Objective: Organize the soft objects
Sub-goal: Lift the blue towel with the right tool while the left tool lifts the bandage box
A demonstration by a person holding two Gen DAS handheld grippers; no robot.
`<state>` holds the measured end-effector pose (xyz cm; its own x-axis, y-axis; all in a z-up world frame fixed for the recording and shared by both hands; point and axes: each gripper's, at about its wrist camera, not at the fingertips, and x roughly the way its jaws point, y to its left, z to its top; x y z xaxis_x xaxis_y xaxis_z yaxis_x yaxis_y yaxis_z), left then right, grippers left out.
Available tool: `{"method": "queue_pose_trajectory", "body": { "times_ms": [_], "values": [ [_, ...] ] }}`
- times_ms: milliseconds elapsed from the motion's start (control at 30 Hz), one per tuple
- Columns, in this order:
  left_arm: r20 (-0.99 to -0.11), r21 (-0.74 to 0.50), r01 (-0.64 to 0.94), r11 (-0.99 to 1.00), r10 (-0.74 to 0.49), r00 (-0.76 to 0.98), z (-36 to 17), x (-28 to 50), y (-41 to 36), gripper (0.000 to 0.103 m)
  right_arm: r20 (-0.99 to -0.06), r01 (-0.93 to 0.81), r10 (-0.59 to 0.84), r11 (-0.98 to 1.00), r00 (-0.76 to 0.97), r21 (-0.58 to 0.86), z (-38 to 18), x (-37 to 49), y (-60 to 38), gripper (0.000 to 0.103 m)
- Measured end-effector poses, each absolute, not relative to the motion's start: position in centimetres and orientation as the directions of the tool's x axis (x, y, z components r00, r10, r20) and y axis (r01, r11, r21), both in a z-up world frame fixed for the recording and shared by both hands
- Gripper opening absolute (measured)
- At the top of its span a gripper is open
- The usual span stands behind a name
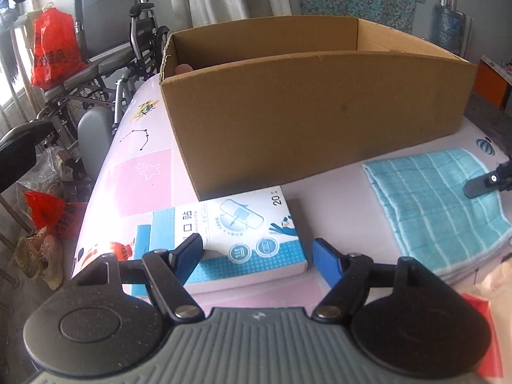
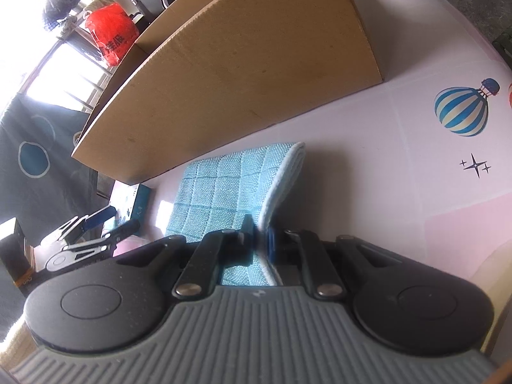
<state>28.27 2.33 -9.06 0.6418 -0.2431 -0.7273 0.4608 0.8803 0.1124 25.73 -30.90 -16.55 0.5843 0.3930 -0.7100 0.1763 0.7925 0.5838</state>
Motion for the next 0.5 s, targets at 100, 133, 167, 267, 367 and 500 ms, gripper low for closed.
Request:
{"method": "queue_pose_trajectory", "body": {
  "times_ms": [100, 133, 167, 267, 367, 500],
  "values": [
    [-0.75, 0.117, 0.51, 0.852, -0.261, 0.608, -8.8, 26.9, 3.0, 0.088, -0.708, 0.182, 0.406, 0.782, 0.577, 0.596, -16.6, 25.9, -31.2, 0.006],
    [-0.761, 0.129, 0.531, 0.838, -0.26, 0.595, -8.8, 26.4, 3.0, 0.088, -0.711, 0.177, 0.405, 0.787, 0.575, 0.591, -16.6, 25.9, -31.1, 0.006],
    [-0.772, 0.138, 0.551, 0.823, -0.26, 0.58, -8.7, 26.1, 2.9, 0.088, -0.715, 0.169, 0.404, 0.795, 0.571, 0.583, -16.5, 26.0, -30.9, 0.006],
    [-0.791, 0.21, 0.621, 0.755, -0.243, 0.562, -8.4, 25.4, 2.4, 0.098, -0.724, 0.16, 0.402, 0.805, 0.561, 0.571, -16.3, 26.3, -30.7, 0.006],
    [-0.778, 0.293, 0.663, 0.689, -0.231, 0.584, -7.6, 26.3, 2.5, 0.102, -0.722, 0.158, 0.407, 0.803, 0.559, 0.575, -16.3, 26.3, -30.7, 0.006],
    [-0.829, 0.336, 0.75, 0.57, -0.2, 0.523, -7.6, 30.0, 2.0, 0.102, -0.722, 0.158, 0.406, 0.803, 0.56, 0.574, -16.4, 26.3, -30.6, 0.006]
  ]
}}
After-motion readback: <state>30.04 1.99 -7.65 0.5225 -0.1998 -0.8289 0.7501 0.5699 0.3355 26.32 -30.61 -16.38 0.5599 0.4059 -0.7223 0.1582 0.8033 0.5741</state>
